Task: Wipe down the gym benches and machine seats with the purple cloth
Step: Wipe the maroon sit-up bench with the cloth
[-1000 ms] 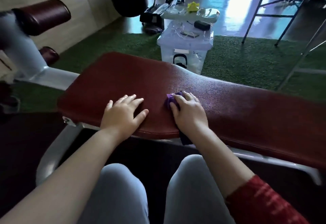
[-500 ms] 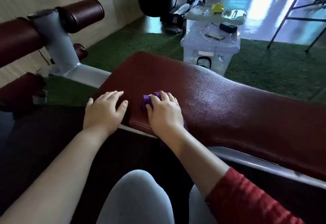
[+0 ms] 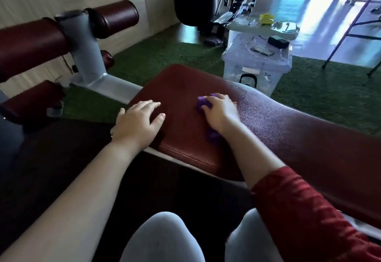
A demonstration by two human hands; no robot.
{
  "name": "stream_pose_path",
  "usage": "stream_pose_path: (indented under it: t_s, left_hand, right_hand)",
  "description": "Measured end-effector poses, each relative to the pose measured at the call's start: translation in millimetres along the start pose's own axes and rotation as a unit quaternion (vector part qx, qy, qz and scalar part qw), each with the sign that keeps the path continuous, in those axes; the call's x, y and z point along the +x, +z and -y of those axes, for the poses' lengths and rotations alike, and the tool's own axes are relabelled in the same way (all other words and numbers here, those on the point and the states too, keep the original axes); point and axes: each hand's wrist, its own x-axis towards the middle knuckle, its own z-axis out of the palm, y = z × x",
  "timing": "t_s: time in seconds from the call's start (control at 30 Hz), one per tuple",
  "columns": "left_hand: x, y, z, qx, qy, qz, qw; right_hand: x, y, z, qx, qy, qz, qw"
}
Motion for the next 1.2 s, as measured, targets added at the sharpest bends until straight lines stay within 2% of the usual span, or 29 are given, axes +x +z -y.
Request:
stream_pose_path:
  t_s: [0.13,0.23,0.3,0.43,0.53,0.63,0.83,1.07,1.2]
  left_hand:
    - [4,13,-31,-0.016,0.034,0.016,0.999]
    - [7,19,-34,-0.008,0.024,0.023,0.999]
    - [8,18,-28,0.003,0.003,0.024,1.000]
    - [14,11,-7,0.018,-0.042,0.009,0.999]
    - [21,5,9,0.030,-0.085,0.001,0.996]
    - [28,2,17,0.009,-0.109,0.000,0.994]
    - [50,2,9,0.010,-0.082,-0.014,0.996]
    - [74,17,-10,0.040,-0.068,0.052,0.996]
    - [75,30,-9,0.084,-0.075,0.087,0.990]
  right_hand:
    - [-19,-37,-83,0.013,0.087,-0.039,0.995]
    - [-44,-52,-103,0.020,0.127,-0.042,0.991]
    - [-57,-48,-89,0.018,0.070,-0.041,0.996]
    - [-60,-18,-20,0.042,-0.146,0.010,0.988]
    - [-35,7,35,0.040,-0.206,0.046,0.977]
    - [3,23,63,0.038,-0.203,0.062,0.976]
    - [73,39,69,0.035,-0.185,0.062,0.980]
    - [127,39,36,0.028,-0.107,-0.018,0.994]
    - [128,22,-4,0.010,-0.058,-0.029,0.998]
